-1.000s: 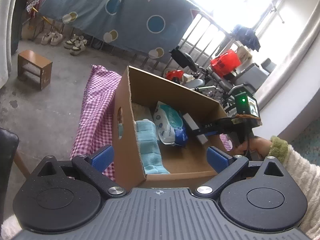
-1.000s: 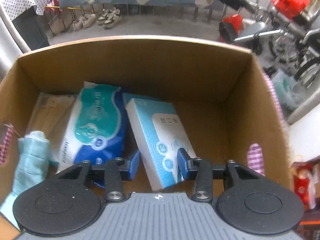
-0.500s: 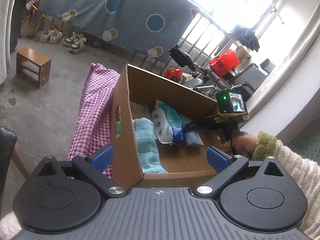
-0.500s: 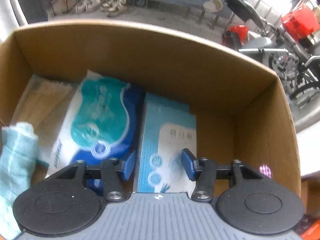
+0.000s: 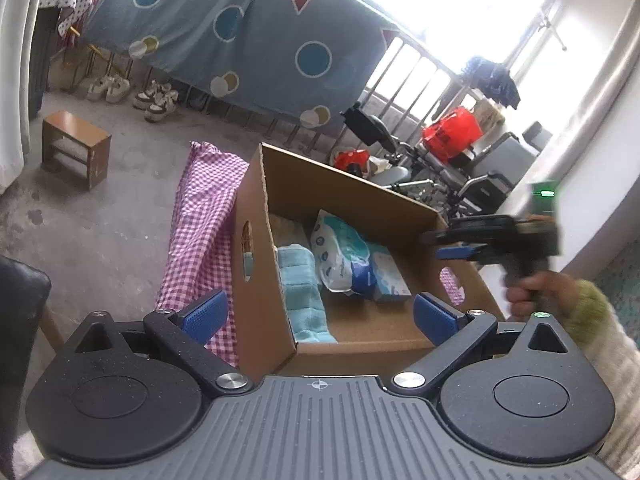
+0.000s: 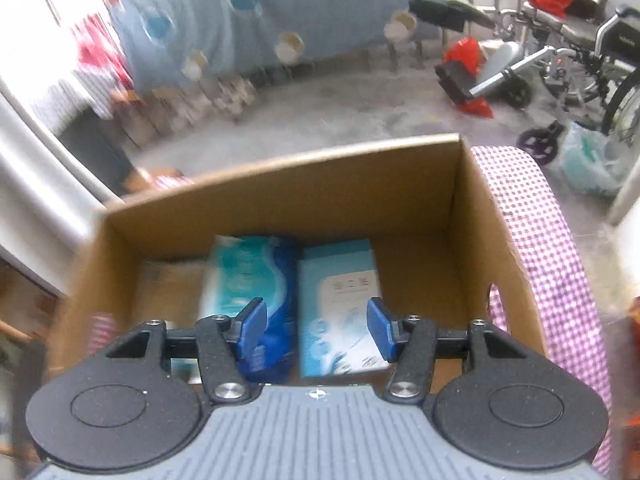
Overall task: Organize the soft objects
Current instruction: 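Lower the bandage box upright into the box and open the right gripper, then move the right gripper to the bag of blue face masks and grasp it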
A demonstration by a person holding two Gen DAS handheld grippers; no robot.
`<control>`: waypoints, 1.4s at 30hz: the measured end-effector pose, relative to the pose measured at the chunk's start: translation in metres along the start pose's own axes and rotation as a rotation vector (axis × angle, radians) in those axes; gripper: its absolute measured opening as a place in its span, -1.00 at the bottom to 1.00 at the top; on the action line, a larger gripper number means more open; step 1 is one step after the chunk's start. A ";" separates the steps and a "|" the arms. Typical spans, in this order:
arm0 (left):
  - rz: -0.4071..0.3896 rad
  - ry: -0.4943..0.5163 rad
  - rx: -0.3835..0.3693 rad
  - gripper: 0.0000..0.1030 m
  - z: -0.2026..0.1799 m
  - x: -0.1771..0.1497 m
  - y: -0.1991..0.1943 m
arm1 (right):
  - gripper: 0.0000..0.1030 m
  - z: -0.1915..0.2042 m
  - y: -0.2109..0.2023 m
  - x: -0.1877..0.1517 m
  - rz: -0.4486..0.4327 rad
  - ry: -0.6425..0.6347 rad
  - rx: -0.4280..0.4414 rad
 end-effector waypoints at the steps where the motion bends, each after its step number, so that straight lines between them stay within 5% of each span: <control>1: -0.004 0.006 0.001 0.94 -0.001 -0.001 -0.002 | 0.14 0.005 -0.014 -0.004 -0.025 0.001 0.034; 12: -0.031 0.047 -0.011 0.99 -0.004 -0.019 -0.031 | 0.22 0.059 -0.148 -0.084 -0.229 -0.043 0.322; 17: 0.032 0.092 0.011 0.99 -0.006 -0.052 -0.031 | 0.22 0.074 -0.158 -0.144 -0.203 -0.022 0.415; 22: 0.145 0.102 0.023 0.97 -0.009 -0.095 -0.016 | 0.22 0.080 -0.126 -0.209 -0.092 0.141 0.509; 29: 0.194 0.167 0.080 0.94 -0.006 -0.124 -0.004 | 0.22 0.049 -0.067 -0.275 0.075 0.420 0.439; 35: 0.201 0.191 0.144 0.79 0.006 -0.126 0.016 | 0.20 0.035 -0.045 -0.293 0.081 0.531 0.374; 42: 0.311 0.117 0.143 0.52 0.022 -0.140 0.038 | 0.17 0.031 -0.042 -0.295 0.047 0.550 0.353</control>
Point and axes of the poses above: each gripper's, at about its wrist camera, not at the fingertips, and y roughly the way its jaws point, z to its left, x to its top, the point moved 10 cm from there along y, roughly the way its jaws point, and after that the axes turned 12 degrees about x, right-handed, at the moved point
